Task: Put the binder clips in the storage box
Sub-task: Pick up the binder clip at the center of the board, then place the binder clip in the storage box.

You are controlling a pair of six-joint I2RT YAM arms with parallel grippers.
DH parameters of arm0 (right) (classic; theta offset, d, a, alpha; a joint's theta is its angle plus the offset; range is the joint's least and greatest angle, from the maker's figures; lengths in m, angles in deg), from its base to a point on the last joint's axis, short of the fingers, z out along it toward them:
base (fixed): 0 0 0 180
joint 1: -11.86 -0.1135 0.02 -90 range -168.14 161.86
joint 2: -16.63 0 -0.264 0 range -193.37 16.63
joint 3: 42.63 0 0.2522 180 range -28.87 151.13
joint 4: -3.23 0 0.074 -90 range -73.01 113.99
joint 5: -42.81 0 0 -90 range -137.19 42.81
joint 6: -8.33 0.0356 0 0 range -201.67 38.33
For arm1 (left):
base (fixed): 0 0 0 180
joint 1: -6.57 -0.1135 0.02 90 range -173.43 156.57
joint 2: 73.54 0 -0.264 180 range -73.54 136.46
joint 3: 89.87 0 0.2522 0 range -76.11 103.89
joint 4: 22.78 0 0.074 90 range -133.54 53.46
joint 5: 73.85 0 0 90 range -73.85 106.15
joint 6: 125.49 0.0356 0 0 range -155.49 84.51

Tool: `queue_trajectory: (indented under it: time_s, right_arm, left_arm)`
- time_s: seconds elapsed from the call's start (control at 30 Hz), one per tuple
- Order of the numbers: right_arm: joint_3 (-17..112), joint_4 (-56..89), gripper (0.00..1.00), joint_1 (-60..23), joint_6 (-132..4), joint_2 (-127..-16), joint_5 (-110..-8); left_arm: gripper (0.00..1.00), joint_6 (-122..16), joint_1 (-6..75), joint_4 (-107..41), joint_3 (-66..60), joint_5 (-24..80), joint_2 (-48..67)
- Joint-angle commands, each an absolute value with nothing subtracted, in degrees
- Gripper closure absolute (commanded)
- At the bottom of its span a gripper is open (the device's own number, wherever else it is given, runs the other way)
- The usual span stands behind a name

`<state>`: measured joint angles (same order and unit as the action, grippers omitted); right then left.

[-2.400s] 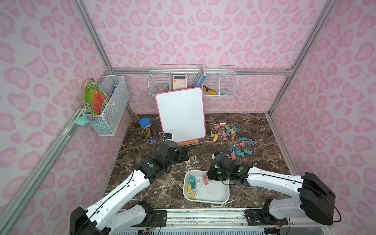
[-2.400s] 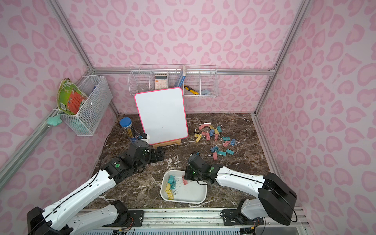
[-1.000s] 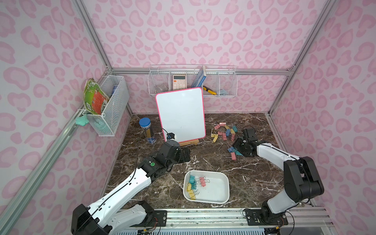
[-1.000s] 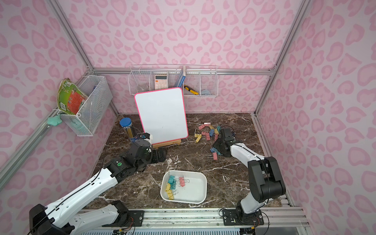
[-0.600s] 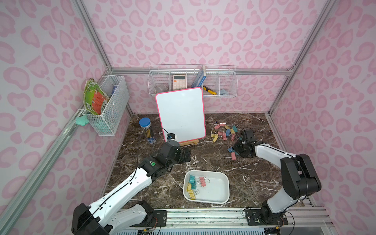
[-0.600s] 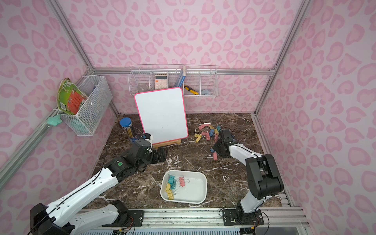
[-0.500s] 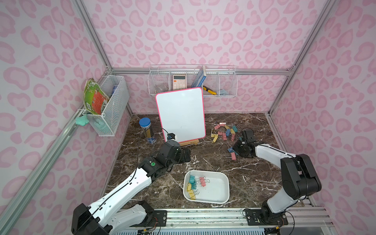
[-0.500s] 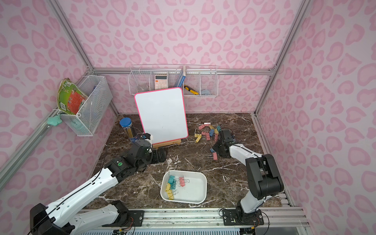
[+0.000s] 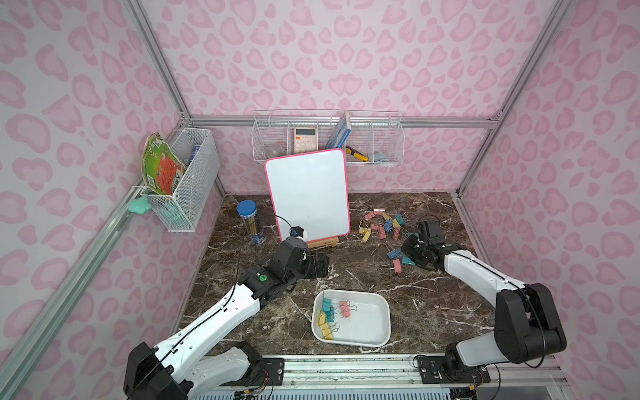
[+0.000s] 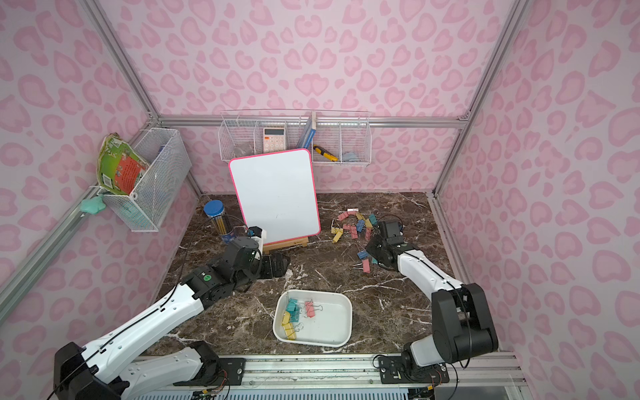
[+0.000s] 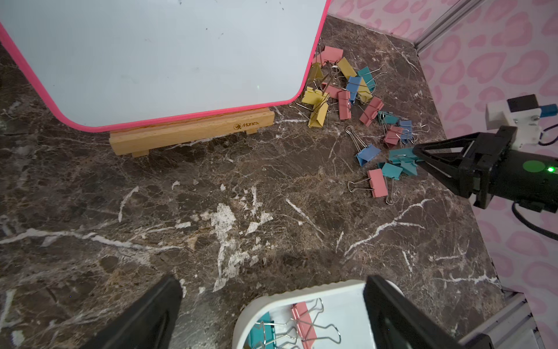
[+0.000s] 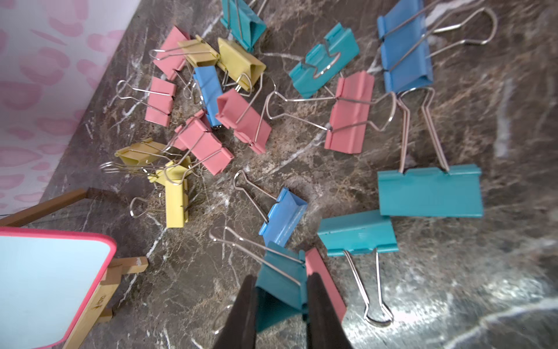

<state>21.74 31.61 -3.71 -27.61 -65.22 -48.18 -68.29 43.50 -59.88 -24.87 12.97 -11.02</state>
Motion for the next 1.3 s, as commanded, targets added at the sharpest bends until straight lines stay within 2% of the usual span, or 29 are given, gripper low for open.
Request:
queue_trajectory:
  time_s: [0.0,0.27,0.4,0.57,0.73,1.07,1.27]
  right_arm:
    - [21.23,33.84,0.92,-4.98,-29.55,-60.65,-49.11]
    - [16.51,33.65,0.91,-17.39,-33.49,-43.94,-56.02]
    - [11.76,31.18,0.9,-26.76,-32.79,-39.21,-62.83]
    - [6.7,24.45,0.9,-39.16,-28.94,-40.19,-66.74]
    - [5.16,21.71,0.9,-46.96,-30.82,-45.9,-66.52]
    - [4.11,16.5,0.89,-48.43,-33.98,-53.13,-64.6]
    - [4.79,14.96,0.83,-48.52,-34.12,-58.96,-65.26]
  left_arm:
    - [0.01,-65.12,43.49,-56.58,-24.14,17.8,-10.37]
    - [0.01,-64.05,43.49,-54.88,-22.95,19.14,-8.83]
    - [0.01,-64.55,43.49,-54.2,-22.98,17.66,-8.68]
    - [0.01,-66.08,43.49,-53.94,-23.46,13.85,-9.65]
    - [0.01,-66.6,43.51,-54.63,-23.78,12.59,-11.18]
    - [0.01,-66.78,43.49,-54.96,-24.01,12.89,-11.33]
    - [0.01,-66.69,43.55,-55.35,-24.18,12.98,-11.49]
